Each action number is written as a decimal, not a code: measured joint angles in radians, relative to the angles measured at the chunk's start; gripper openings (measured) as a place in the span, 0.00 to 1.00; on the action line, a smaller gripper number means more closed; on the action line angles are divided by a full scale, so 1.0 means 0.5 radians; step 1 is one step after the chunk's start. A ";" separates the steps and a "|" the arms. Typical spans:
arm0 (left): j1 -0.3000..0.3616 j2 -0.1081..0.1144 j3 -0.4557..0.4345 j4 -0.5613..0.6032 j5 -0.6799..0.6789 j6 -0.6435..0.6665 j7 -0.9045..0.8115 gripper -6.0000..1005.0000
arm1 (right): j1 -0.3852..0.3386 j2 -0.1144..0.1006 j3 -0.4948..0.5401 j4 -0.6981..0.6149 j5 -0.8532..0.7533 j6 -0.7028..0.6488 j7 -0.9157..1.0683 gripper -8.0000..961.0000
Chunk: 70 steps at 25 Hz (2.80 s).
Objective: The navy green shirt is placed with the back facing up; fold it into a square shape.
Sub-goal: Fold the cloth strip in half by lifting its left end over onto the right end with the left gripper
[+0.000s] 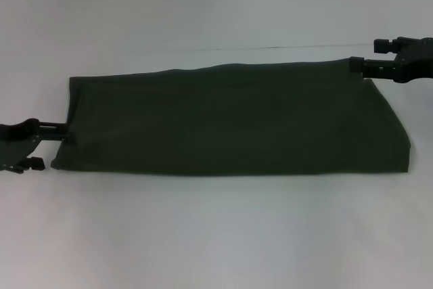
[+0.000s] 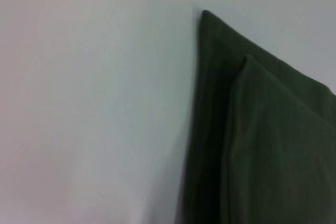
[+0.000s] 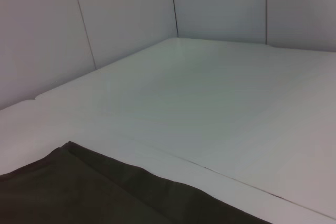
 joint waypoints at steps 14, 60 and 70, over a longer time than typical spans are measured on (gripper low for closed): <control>-0.004 -0.006 -0.050 -0.173 -0.078 -0.144 -0.037 0.88 | 0.001 0.014 0.005 -0.004 -0.016 0.008 -0.006 0.87; 0.001 -0.010 -0.058 -0.288 -0.125 -0.310 -0.074 0.22 | 0.010 0.028 0.001 0.000 -0.016 0.028 -0.016 0.86; -0.004 -0.008 -0.055 -0.285 -0.130 -0.291 -0.030 0.04 | 0.018 0.033 -0.004 0.000 -0.016 0.070 -0.016 0.86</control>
